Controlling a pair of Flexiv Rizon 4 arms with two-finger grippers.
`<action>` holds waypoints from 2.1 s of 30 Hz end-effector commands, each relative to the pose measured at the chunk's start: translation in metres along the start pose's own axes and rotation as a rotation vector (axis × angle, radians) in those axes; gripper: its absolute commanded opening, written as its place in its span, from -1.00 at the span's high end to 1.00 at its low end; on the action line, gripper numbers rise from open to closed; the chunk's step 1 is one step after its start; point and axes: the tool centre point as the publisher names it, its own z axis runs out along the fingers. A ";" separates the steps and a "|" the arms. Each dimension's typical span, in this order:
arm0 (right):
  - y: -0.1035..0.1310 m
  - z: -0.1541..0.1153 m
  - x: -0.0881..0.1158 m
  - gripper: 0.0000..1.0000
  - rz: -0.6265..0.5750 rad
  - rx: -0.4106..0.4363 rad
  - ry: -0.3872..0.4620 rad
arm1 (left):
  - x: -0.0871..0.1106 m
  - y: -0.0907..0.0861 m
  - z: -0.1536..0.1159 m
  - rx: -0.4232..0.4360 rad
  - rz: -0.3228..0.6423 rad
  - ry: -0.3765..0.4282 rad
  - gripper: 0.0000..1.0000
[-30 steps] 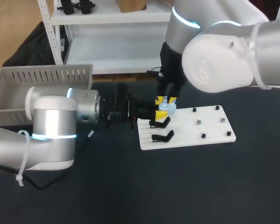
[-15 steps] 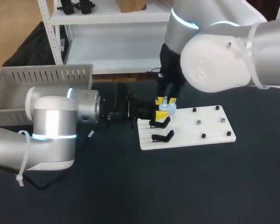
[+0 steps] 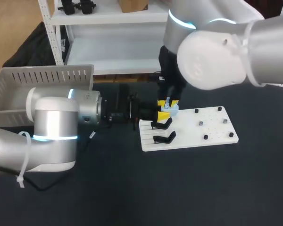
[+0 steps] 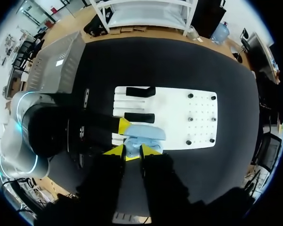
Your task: Pick up each earbud case from the left stands, insert the matching earbuds, close the lid, and place the case in the box.
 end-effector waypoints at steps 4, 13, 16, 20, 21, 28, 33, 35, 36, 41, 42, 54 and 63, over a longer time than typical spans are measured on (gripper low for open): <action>0.001 -0.004 -0.002 1.00 -0.004 -0.005 0.002 | 0.000 -0.001 -0.001 -0.006 0.001 -0.001 1.00; 0.001 -0.033 -0.002 -1.00 0.024 -0.060 -0.060 | 0.000 -0.001 -0.001 -0.006 0.001 -0.001 1.00; -0.004 -0.041 -0.012 -1.00 0.080 -0.067 -0.115 | 0.000 -0.001 -0.001 -0.006 0.001 -0.001 1.00; -0.019 -0.039 -0.033 -1.00 0.168 -0.049 -0.152 | 0.000 -0.001 -0.001 -0.006 0.001 -0.001 1.00; -0.022 -0.037 -0.037 -1.00 0.181 -0.043 -0.154 | 0.000 -0.001 -0.001 -0.006 0.001 -0.001 1.00; -0.048 -0.014 -0.061 -1.00 0.274 0.009 -0.130 | 0.000 -0.001 -0.001 -0.006 0.001 -0.001 1.00; -0.057 -0.002 -0.058 -1.00 0.292 0.028 -0.097 | 0.000 -0.001 -0.001 -0.006 0.001 -0.001 1.00; -0.060 -0.001 -0.054 -1.00 0.293 0.037 -0.087 | 0.000 -0.001 -0.001 -0.006 0.001 -0.001 1.00; -0.061 0.000 -0.052 -1.00 0.294 0.043 -0.082 | 0.000 -0.001 -0.001 -0.006 0.001 -0.001 1.00; -0.065 -0.004 -0.037 -1.00 0.293 0.056 -0.061 | 0.000 -0.001 -0.001 -0.006 0.001 -0.001 1.00; -0.065 -0.006 -0.034 -1.00 0.293 0.058 -0.057 | 0.000 -0.001 -0.001 -0.006 0.001 -0.001 1.00; -0.067 -0.006 -0.006 -1.00 0.283 0.058 -0.018 | 0.000 -0.001 -0.001 -0.006 0.001 -0.001 1.00; -0.060 -0.028 -0.015 -1.00 0.257 0.010 -0.128 | 0.000 -0.001 -0.001 -0.006 0.001 -0.001 1.00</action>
